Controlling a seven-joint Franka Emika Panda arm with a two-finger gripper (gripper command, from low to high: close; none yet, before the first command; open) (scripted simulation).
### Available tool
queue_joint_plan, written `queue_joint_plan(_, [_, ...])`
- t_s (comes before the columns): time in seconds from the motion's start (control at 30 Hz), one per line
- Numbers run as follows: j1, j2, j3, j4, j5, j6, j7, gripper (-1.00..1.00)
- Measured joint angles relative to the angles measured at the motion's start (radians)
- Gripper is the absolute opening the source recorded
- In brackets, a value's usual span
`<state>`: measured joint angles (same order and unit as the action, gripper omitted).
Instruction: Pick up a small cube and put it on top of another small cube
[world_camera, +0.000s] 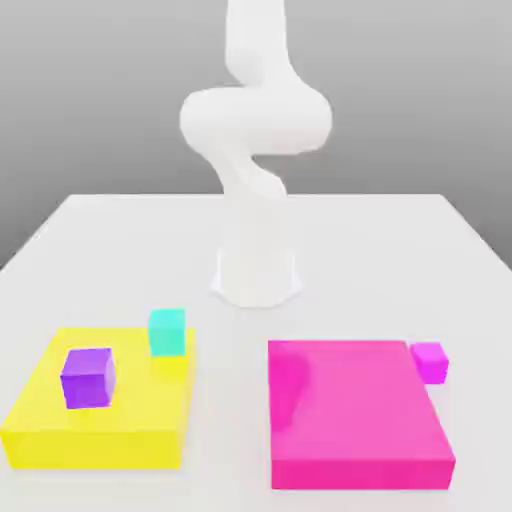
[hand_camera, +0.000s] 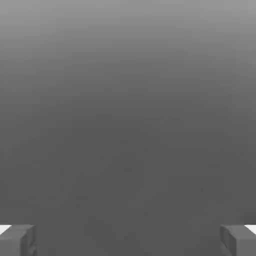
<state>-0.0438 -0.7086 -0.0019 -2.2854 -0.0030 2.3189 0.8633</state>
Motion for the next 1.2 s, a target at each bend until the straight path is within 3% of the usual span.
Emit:
queue_joint_plan(0.6, [-0.248,0.659,-0.097,0.106,-0.006,0.136,0.446,0.0])
queue_joint_plan(1.03, [-0.393,1.137,-0.181,0.183,0.138,0.229,0.663,0.0])
queue_joint_plan(1.17, [-0.428,1.283,-0.159,0.214,0.183,0.316,0.659,0.0])
queue_joint_plan(1.2, [-0.434,1.312,-0.152,0.221,0.19,0.337,0.655,-1.0])
